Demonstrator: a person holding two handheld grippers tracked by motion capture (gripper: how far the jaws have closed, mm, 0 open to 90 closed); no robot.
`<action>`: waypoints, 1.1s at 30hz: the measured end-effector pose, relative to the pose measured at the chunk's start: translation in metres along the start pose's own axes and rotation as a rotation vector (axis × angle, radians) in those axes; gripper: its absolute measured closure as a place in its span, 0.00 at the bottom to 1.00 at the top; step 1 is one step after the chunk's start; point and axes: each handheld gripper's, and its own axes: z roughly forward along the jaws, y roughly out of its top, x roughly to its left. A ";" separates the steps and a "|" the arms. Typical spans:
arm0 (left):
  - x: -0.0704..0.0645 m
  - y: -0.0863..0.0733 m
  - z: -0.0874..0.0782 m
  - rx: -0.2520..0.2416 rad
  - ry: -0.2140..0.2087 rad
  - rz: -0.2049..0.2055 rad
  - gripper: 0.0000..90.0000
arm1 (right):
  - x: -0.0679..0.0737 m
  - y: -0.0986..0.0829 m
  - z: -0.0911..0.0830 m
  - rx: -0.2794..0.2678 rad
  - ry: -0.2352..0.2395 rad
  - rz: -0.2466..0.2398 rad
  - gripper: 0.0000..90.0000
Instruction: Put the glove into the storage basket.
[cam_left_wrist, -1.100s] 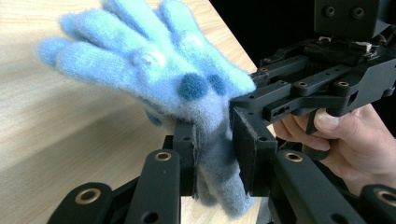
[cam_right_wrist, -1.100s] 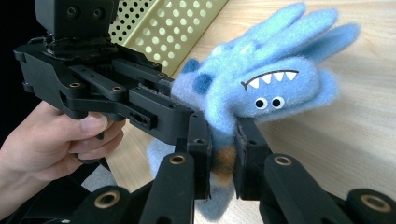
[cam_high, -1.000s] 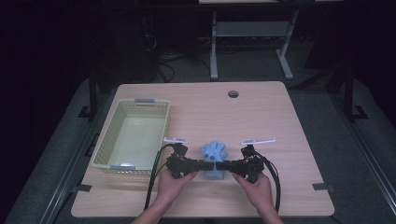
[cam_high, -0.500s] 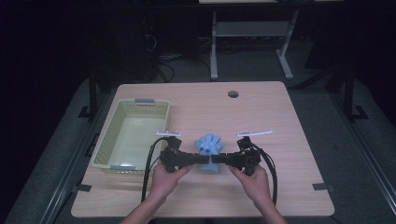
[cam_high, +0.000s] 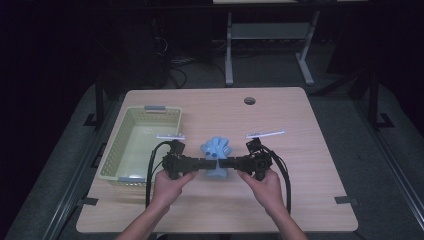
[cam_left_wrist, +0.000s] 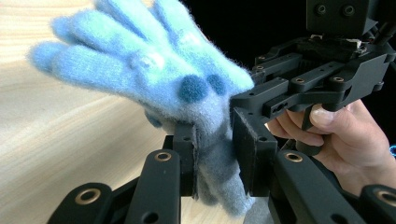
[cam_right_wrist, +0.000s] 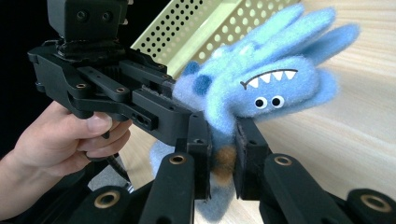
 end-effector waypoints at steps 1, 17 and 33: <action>0.000 0.001 -0.002 0.000 0.001 0.000 0.79 | 0.001 0.002 0.000 0.003 0.001 -0.003 0.88; 0.004 0.006 -0.025 -0.022 0.017 -0.003 0.79 | 0.012 0.017 0.016 0.001 0.029 -0.015 0.88; 0.012 0.009 -0.054 -0.036 0.025 -0.015 0.79 | 0.026 0.032 0.036 0.008 0.053 -0.023 0.88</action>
